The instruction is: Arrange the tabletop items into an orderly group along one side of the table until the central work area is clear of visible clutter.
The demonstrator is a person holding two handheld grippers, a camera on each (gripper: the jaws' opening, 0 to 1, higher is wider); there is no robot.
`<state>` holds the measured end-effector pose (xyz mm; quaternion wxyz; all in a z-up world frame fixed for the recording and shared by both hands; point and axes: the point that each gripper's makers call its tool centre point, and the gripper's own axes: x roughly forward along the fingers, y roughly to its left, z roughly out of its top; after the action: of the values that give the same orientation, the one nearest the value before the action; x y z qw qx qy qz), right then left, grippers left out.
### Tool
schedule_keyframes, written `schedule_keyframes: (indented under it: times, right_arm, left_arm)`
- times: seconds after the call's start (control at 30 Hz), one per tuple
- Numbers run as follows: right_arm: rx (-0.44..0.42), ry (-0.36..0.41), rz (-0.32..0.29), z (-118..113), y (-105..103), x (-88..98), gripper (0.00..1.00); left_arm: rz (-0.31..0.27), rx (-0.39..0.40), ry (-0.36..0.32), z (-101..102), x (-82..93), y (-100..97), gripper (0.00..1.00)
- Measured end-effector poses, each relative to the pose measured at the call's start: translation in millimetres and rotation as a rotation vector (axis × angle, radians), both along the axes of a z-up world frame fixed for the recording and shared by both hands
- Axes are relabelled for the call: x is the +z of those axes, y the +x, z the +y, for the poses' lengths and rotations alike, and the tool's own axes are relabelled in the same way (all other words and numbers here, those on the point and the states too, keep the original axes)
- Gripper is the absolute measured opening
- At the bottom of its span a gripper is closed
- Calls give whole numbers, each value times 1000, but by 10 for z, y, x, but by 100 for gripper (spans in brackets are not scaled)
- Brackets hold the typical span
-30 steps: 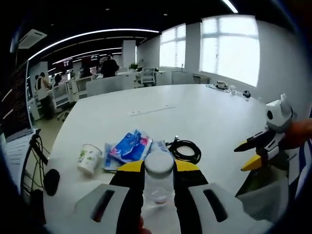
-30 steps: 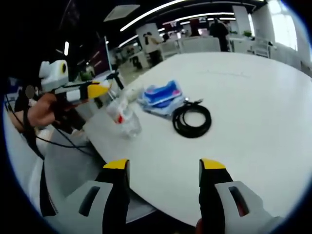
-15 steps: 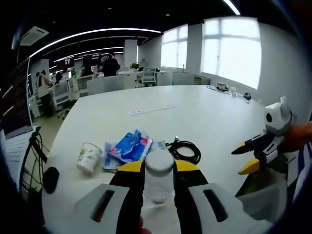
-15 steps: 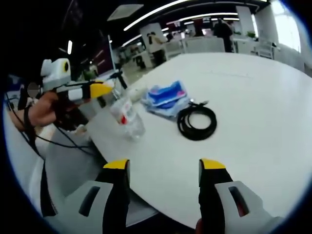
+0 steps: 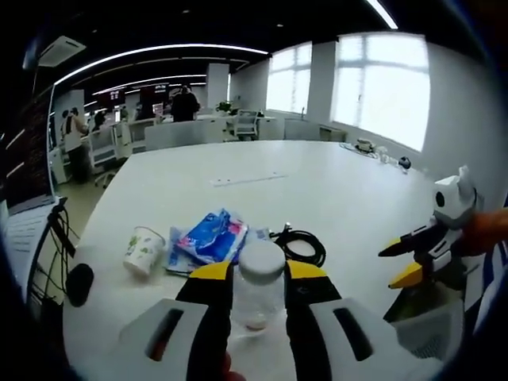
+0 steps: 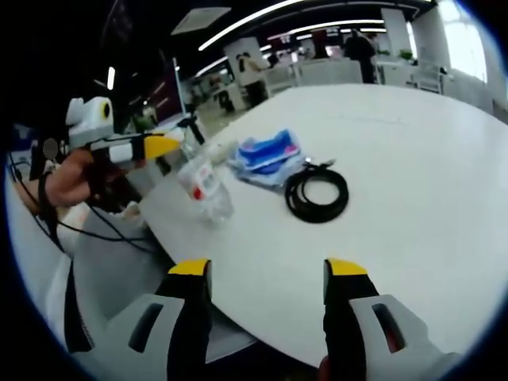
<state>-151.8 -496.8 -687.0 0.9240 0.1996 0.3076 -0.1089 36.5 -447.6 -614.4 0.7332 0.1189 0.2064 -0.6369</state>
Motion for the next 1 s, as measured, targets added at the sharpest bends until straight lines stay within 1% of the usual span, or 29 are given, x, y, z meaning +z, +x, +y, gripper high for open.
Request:
schedule_keyframes:
  times: [0.07,0.17,0.23,0.27,0.4,0.47,0.53,0.57,0.67,0.9,1.0]
  right_arm:
    - [0,0,2,2,-3,-2,55]
    - [-3,-2,1,-2,-9,3,55]
    - [-5,-3,1,-6,-16,3,55]
    - [-4,-3,1,-3,-18,6,55]
    - [-6,-5,5,-2,-42,9,55]
    - [-8,-6,7,0,-55,12,55]
    - [-9,-8,9,3,-65,17,55]
    - [-9,-9,10,4,-69,21,55]
    - [-12,-13,10,0,-79,30,55]
    - [-13,-20,8,19,-70,52,55]
    - [-15,-21,3,24,-63,63,55]
  left_arm:
    - [19,8,-8,-12,5,-12,25]
    - [28,22,-13,-22,7,-23,25]
    - [57,43,-20,-33,-6,-19,24]
    - [67,42,-20,-40,-16,-22,25]
    - [59,51,-17,-57,-14,-7,24]
    - [60,56,-23,-67,2,12,21]
    - [56,45,-24,-75,1,12,21]
    - [53,27,-23,-77,1,-1,21]
    - [56,5,-23,-59,5,30,21]
    - [28,-61,-8,16,26,168,20]
    - [3,-77,5,52,39,238,20]
